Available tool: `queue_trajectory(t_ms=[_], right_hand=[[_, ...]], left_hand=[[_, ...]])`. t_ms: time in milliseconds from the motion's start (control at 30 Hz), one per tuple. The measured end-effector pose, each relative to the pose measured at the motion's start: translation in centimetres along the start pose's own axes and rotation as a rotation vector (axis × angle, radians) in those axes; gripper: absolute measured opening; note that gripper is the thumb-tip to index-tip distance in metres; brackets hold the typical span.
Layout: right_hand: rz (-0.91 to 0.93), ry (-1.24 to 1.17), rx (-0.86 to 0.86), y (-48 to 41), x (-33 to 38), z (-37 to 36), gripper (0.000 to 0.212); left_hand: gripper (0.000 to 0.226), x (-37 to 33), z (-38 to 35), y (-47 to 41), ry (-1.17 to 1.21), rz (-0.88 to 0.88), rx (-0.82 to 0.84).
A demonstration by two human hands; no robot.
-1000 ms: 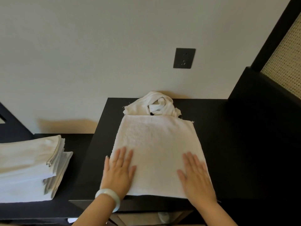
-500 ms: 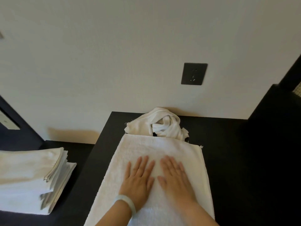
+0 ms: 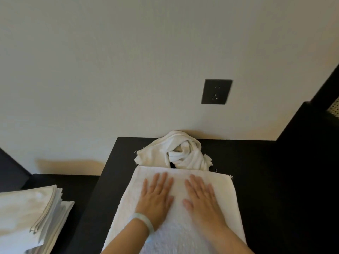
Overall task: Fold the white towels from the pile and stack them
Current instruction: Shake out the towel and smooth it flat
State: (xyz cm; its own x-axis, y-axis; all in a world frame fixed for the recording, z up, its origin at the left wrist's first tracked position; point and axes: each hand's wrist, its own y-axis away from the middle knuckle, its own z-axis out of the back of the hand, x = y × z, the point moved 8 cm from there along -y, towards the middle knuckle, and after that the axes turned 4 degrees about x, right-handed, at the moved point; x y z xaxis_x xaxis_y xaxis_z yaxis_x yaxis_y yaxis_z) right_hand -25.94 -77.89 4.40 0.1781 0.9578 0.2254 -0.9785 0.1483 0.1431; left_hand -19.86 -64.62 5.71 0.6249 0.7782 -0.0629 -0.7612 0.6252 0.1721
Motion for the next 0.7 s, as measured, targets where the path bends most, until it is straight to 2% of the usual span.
queue_trajectory(t_ms=[133, 300, 333, 400, 500, 567, 633, 700], right_hand=[[-0.312, 0.024, -0.046, 0.6, -7.1, 0.2, 0.069], [-0.440, 0.080, 0.029, -0.6, -10.0, 2.0, 0.071], [-0.456, 0.100, 0.011, -0.5, -9.6, 2.5, 0.071], [-0.393, 0.095, -0.066, 0.2, -6.8, 3.1, 0.070], [-0.104, 0.075, -0.049, 3.6, 1.6, 0.6, 0.069], [0.010, 0.075, -0.041, 6.8, 4.6, -0.9, 0.066], [-0.073, 0.074, -0.051, 8.9, 2.4, -1.5, 0.062], [-0.287, 0.036, -0.075, 10.4, -2.4, -1.0, 0.063]], left_hand=[[0.062, 6.9, -2.0, -0.9, 0.036, 0.243, -0.016], [0.063, 10.4, -1.2, 0.0, 0.134, 0.404, 0.072], [0.063, 10.0, -0.5, 0.5, 0.122, 0.402, 0.066], [0.064, 7.1, 1.1, 1.9, 0.036, 0.271, -0.011], [0.059, 0.8, 0.2, 5.5, -0.017, -0.061, -0.011], [0.057, -0.3, -1.4, 7.7, -0.038, -0.115, 0.058], [0.063, 2.1, -1.8, 8.9, -0.024, -0.054, 0.077], [0.066, 5.6, -2.4, 9.5, -0.006, 0.062, 0.118]])
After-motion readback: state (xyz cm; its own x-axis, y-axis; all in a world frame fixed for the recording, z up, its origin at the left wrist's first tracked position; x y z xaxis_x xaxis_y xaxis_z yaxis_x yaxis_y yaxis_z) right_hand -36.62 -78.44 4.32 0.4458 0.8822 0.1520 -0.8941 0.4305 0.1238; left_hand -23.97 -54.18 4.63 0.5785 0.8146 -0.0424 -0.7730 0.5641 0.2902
